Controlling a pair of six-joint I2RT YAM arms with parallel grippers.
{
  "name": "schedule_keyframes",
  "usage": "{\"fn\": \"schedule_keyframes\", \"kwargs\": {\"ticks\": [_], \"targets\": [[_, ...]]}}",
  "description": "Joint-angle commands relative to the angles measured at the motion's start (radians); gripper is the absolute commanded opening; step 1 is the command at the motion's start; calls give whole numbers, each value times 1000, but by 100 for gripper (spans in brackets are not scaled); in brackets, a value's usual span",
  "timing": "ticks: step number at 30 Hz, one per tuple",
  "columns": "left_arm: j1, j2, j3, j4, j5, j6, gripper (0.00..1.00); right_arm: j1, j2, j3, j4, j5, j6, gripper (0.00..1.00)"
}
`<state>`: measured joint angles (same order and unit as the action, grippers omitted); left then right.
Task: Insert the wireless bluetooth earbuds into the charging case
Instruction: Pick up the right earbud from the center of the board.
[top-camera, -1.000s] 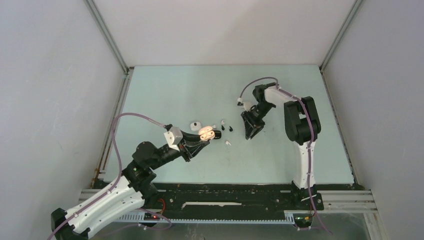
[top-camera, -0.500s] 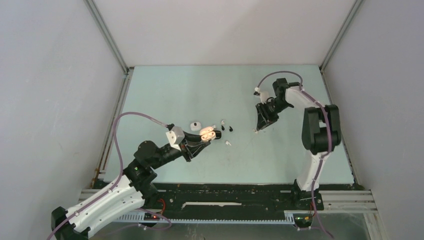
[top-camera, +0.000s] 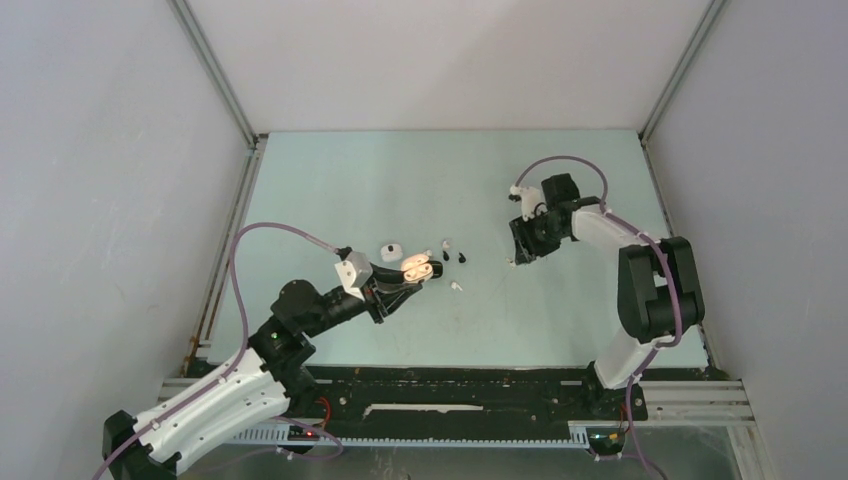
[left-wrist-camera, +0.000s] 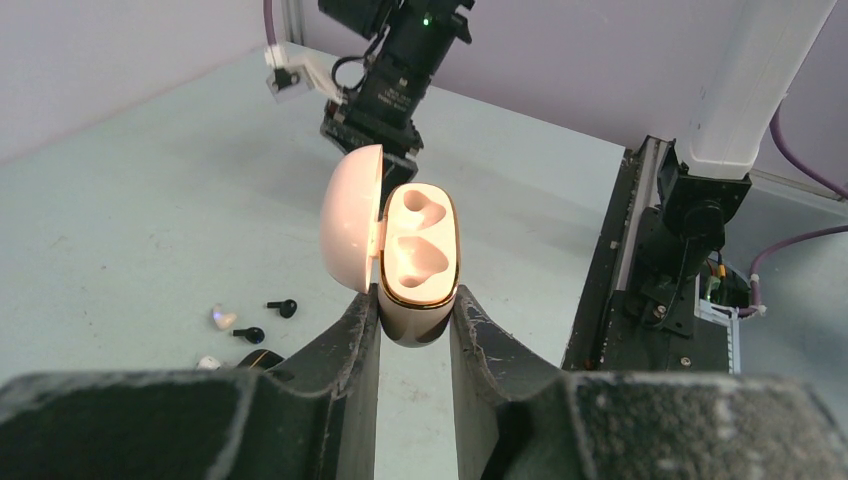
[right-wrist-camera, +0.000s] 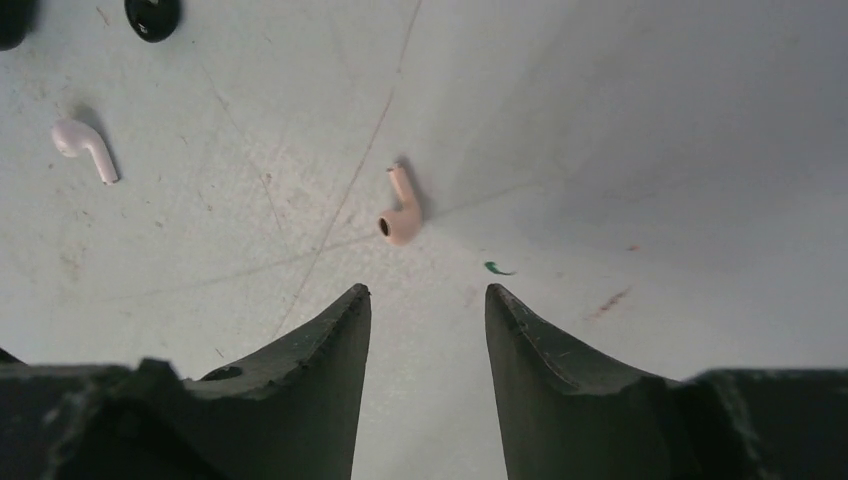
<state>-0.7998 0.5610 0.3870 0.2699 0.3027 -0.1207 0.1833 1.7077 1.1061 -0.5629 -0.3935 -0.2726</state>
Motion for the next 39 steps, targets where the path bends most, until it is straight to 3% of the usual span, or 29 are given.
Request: {"fn": "schedule_keyframes", "kwargs": {"ticks": [1,10,20,26,39], "targets": [[4,-13,44,16,13,28,0,102,-19,-26,101,128,141,50],[4,-35,46,8,8,30,0,190,40,-25,142,296,169,51],[4,-27,50,10,16,29,0,186,103,-12,144,289,148,47],[4,-29,48,10,13,30,0,159,125,-2,121,258,150,35],[4,-27,50,8,16,29,0,141,109,-2,87,291,140,39]]}}
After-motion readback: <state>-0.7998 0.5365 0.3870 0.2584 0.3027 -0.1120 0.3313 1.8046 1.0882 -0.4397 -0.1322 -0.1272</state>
